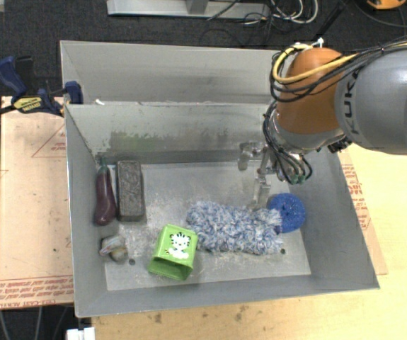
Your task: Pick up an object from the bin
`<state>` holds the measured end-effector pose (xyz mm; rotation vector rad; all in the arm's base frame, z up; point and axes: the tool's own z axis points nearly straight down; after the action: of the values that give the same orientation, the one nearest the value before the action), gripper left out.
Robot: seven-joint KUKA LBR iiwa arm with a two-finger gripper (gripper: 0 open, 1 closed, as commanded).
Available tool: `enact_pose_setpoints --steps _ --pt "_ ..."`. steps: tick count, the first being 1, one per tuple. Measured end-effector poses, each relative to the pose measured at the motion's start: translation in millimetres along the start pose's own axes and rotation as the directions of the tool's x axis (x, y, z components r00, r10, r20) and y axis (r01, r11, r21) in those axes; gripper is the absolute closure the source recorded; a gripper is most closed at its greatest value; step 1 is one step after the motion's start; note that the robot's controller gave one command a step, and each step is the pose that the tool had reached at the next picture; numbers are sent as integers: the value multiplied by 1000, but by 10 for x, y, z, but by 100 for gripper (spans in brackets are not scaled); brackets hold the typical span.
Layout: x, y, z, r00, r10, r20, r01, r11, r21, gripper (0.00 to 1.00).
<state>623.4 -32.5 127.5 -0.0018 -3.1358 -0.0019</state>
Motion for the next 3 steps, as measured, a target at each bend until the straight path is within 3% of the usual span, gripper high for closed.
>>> enact_pose_setpoints --steps 1,2,3 --pt "-15 0 -50 1000 -1 7 1 1000 0 0" --pt "399 174 183 999 -31 13 31 1000 2 0" --pt "280 102 553 998 -66 10 66 998 0 100"
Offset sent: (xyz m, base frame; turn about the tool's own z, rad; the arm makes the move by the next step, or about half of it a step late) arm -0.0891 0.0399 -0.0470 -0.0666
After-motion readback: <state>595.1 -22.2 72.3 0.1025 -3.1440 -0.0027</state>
